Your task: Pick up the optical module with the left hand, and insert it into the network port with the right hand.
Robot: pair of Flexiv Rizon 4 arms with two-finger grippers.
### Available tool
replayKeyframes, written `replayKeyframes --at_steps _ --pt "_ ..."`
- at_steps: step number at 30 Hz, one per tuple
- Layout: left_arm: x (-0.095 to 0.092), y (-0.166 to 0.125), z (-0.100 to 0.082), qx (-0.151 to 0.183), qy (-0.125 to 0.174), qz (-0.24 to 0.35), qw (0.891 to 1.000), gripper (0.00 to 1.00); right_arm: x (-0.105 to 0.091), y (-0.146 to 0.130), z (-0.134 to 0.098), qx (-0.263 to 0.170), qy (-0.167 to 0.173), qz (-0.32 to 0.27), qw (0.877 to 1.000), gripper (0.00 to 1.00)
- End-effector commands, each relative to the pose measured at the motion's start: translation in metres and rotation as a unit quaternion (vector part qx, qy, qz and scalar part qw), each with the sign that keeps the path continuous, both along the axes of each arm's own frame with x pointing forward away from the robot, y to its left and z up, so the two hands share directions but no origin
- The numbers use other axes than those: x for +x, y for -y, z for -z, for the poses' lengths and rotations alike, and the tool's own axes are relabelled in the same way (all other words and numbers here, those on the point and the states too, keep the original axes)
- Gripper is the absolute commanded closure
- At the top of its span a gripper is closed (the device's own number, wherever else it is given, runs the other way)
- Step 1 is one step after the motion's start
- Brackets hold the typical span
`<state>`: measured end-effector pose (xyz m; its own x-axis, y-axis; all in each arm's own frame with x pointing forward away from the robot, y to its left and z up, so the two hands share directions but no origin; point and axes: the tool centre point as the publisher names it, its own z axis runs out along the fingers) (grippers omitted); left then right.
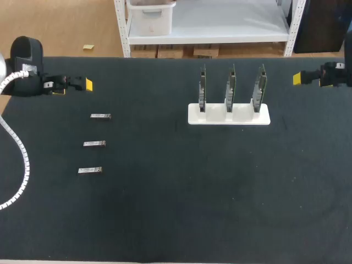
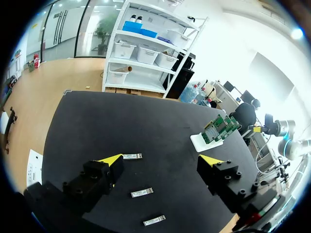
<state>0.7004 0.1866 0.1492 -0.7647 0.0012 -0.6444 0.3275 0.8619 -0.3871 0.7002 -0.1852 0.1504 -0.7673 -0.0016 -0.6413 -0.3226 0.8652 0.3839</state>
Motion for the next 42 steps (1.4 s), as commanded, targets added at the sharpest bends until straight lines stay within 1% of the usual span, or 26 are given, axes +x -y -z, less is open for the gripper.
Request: replayKeyframes --at_steps 1,15,16,17,18,20,22,23,24,25,26,27,28,30,31,32,33,34,35,36,37,39,41,42 --pt "0.000 0.001 -0.001 0.003 -0.002 -0.002 1.000 0.00 -0.001 0.000 0.000 -0.001 0.000 0.001 1.000 0.00" --pt "0.000 0.000 -0.001 0.000 -0.002 0.002 1.000 0.00 -0.001 0.000 0.000 -0.001 0.000 0.001 1.000 0.00" --pt "0.000 -0.001 -0.001 0.005 -0.002 0.007 1.000 0.00 -0.001 0.000 0.000 -0.001 0.000 0.001 1.000 0.00" --pt "0.001 -0.001 0.000 0.018 -0.001 0.005 1.000 0.00 -0.001 0.000 0.000 -0.001 0.000 0.001 1.000 0.00" --pt "0.002 -0.001 0.000 0.021 0.003 0.009 1.000 0.00 -0.001 0.000 0.000 -0.001 0.000 0.001 1.000 0.00" --pt "0.006 -0.003 0.000 0.049 0.011 0.013 0.999 0.00 -0.001 0.000 0.000 -0.001 0.000 0.001 1.000 0.00" --pt "0.010 -0.004 0.000 0.068 0.018 0.035 0.997 0.00 -0.001 0.000 0.000 -0.001 0.000 0.001 1.000 0.00" --pt "0.013 -0.006 0.000 0.085 0.022 0.041 0.995 0.00 -0.001 0.000 0.000 -0.001 0.000 0.001 1.000 0.00" --pt "0.016 -0.007 -0.001 0.096 0.030 0.062 0.993 0.00 -0.001 0.000 0.000 -0.001 0.000 0.001 1.000 0.00" --pt "0.019 -0.008 -0.002 0.103 0.039 0.065 0.992 0.00 -0.001 0.000 0.000 -0.001 0.000 0.001 1.000 0.00" --pt "0.024 -0.010 -0.003 0.133 0.044 0.065 0.988 0.00 -0.001 0.000 0.000 -0.001 0.000 0.001 1.000 0.00" --pt "0.029 -0.011 -0.002 0.133 0.037 0.090 0.986 0.00 -0.001 0.000 0.000 -0.001 0.000 0.001 1.000 0.00" --pt "0.034 -0.014 -0.002 0.152 0.043 0.073 0.985 0.00 -0.001 0.000 0.000 -0.001 0.000 0.001 1.000 0.00" --pt "0.041 -0.017 -0.003 0.178 0.053 0.107 0.977 0.00 -0.001 0.000 0.000 -0.001 0.000 0.001 1.000 0.00" --pt "0.045 -0.018 -0.003 0.200 0.057 0.098 0.973 0.00 -0.001 0.000 0.000 -0.001 0.000 0.001 1.000 0.00" --pt "0.048 -0.020 -0.003 0.213 0.063 0.109 0.969 0.00 -0.001 0.000 0.000 -0.001 0.000 0.001 1.000 0.00" --pt "0.051 -0.020 -0.003 0.216 0.066 0.127 0.966 0.00 -0.001 0.000 0.000 -0.001 0.000 0.001 1.000 0.00" --pt "0.054 -0.021 -0.003 0.224 0.062 0.139 0.963 0.00 -0.001 0.000 0.000 -0.001 0.000 0.001 1.000 0.00" --pt "0.056 -0.021 -0.003 0.214 0.054 0.173 0.960 0.00 -0.001 0.000 0.000 -0.001 0.000 0.001 1.000 0.00" --pt "0.057 -0.021 -0.005 0.205 0.058 0.194 0.958 0.00 -0.001 0.000 0.000 -0.001 0.000 0.001 1.000 0.00" --pt "0.059 -0.020 -0.006 0.208 0.054 0.212 0.953 0.00 -0.001 0.000 0.000 -0.001 0.000 0.001 1.000 0.00" --pt "0.063 -0.019 -0.003 0.214 0.037 0.260 0.941 0.00 -0.001 0.000 0.000 -0.001 0.000 0.001 1.000 0.00" --pt "0.066 -0.017 -0.001 0.226 0.036 0.297 0.927 0.00 -0.001 0.000 0.000 -0.001 0.000 0.001 1.000 0.00" --pt "0.067 -0.016 0.001 0.221 0.039 0.324 0.919 0.00 -0.001 0.000 0.000 -0.001 0.000 0.001 1.000 0.00"
